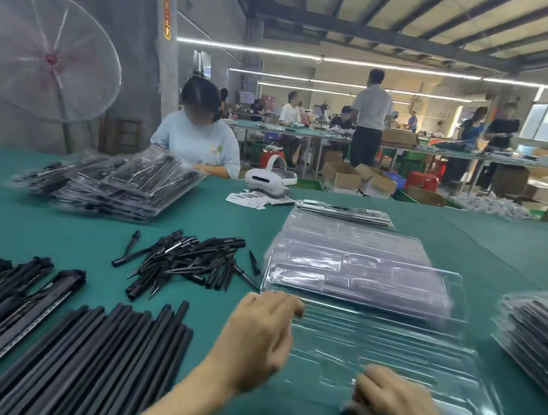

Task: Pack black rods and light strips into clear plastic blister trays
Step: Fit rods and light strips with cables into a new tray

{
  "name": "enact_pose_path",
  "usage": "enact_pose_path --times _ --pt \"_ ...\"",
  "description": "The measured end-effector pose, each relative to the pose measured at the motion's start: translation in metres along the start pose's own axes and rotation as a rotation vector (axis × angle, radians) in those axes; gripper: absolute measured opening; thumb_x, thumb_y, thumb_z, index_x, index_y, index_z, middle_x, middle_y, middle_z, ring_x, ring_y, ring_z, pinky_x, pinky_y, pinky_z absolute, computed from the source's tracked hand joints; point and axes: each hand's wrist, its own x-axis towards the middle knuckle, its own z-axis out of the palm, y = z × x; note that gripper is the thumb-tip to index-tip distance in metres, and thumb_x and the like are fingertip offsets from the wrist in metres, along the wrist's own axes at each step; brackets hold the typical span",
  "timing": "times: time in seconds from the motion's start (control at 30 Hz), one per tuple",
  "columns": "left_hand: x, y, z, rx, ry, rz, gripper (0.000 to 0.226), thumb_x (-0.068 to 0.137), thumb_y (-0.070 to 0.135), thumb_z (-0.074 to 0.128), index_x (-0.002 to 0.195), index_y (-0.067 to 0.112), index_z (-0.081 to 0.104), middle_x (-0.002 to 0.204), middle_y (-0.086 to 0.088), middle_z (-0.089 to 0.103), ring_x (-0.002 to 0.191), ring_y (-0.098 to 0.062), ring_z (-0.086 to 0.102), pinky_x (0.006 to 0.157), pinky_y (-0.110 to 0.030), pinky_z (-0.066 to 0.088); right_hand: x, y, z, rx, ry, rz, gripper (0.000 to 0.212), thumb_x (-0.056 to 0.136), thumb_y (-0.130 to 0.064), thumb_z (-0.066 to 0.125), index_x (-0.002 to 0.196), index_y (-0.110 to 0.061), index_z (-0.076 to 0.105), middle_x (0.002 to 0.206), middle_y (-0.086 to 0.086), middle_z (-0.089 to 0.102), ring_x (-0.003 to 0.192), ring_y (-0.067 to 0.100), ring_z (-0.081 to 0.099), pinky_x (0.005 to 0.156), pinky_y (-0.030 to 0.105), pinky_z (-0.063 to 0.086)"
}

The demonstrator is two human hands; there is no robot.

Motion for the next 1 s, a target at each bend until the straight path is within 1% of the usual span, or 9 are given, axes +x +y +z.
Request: enact_pose_path --times 0.1,0.2,0.3,0.53,0.63,0.73,0.83,0.9,1.0 --pt "-0.012 -0.032 -0.019 0.1 -0.147 -0.276 0.016 0.085 0.01 0.054 0.1 0.016 0.059 0.091 0.005 0.06 0.088 -0.018 0.056 0.081 -0.03 0.038 -0.016 -0.017 -0.014 0.025 0.135 -0.003 0.068 0.096 -0.06 0.027 0.046 -0.022 0.054 0.051 -0.01 0.049 0.041 0.005 0.048 0.033 0.018 0.031" --pt "-0.026 -0.066 -0.027 0.348 -0.389 -0.581 0.022 0.095 0.03 0.045 0.114 0.017 0.045 0.11 0.003 0.056 0.108 -0.019 0.053 0.089 -0.03 0.036 -0.02 -0.03 -0.023 0.063 0.164 -0.034 0.07 0.096 -0.061 0.027 0.043 -0.021 0.051 0.048 -0.009 0.046 0.038 0.005 0.045 0.031 0.018 0.033" --pt "-0.043 -0.086 -0.032 0.415 -0.651 -0.746 0.032 0.096 0.043 0.044 0.109 0.014 0.039 0.118 -0.005 0.058 0.11 -0.024 0.055 0.087 -0.033 0.042 -0.026 -0.04 -0.027 0.051 0.174 -0.119 0.065 0.097 -0.055 0.032 0.044 -0.02 0.048 0.047 -0.008 0.041 0.038 0.005 0.041 0.033 0.019 0.034" --pt "-0.057 -0.081 -0.03 0.567 -0.717 -0.645 0.037 0.096 0.046 0.041 0.109 0.015 0.057 0.116 -0.003 0.053 0.108 -0.021 0.056 0.083 -0.031 0.043 -0.024 -0.059 -0.018 0.003 0.211 -0.208 0.064 0.098 -0.05 0.03 0.042 -0.021 0.044 0.043 -0.007 0.038 0.034 0.006 0.038 0.03 0.02 0.029" --pt "-0.055 -0.075 -0.03 0.551 -0.793 -0.659 0.032 0.096 0.042 0.041 0.084 0.014 0.052 0.099 -0.003 0.057 0.102 -0.023 0.061 0.082 -0.029 0.043 -0.021 -0.056 -0.018 -0.008 0.144 -0.203 0.066 0.096 -0.058 0.03 0.044 -0.021 0.046 0.043 -0.008 0.041 0.036 0.005 0.041 0.033 0.02 0.03" --pt "-0.043 -0.075 -0.038 0.38 -0.807 -0.789 0.04 0.097 0.038 0.037 0.066 0.012 0.044 0.089 -0.008 0.059 0.098 -0.026 0.06 0.085 -0.03 0.045 -0.022 -0.047 -0.024 0.195 -0.013 -0.064 0.064 0.095 -0.061 0.03 0.05 -0.021 0.05 0.047 -0.009 0.048 0.042 0.004 0.045 0.04 0.018 0.034" --pt "-0.014 -0.08 -0.052 0.056 -0.682 -0.904 0.041 0.099 0.033 0.035 0.066 0.013 0.047 0.071 -0.006 0.054 0.068 -0.021 0.05 0.064 -0.027 0.035 -0.015 -0.034 -0.034 0.835 -0.067 0.425 0.052 0.091 -0.062 0.042 0.063 -0.023 0.064 0.054 -0.005 0.056 0.048 0.005 0.051 0.051 0.026 0.043" --pt "0.011 -0.072 -0.056 -0.384 -0.505 -1.038 0.039 0.101 0.028 0.035 0.066 0.015 0.046 0.05 0.003 0.046 0.044 -0.014 0.04 0.049 -0.024 0.03 -0.006 -0.022 -0.036 1.224 -0.106 0.707 0.044 0.081 -0.058 0.052 0.075 -0.018 0.071 0.057 0.001 0.057 0.05 0.011 0.052 0.052 0.03 0.045" --pt "0.038 -0.044 -0.043 -0.857 -0.091 -1.167 0.032 0.103 0.023 0.034 0.074 0.013 0.044 0.045 0.003 0.044 0.031 -0.008 0.034 0.039 -0.017 0.027 0.001 0.0 -0.034 1.679 -0.457 0.817 0.088 0.065 -0.079 0.057 0.113 -0.006 0.065 0.083 0.018 0.065 0.064 0.021 0.062 0.057 0.031 0.053"
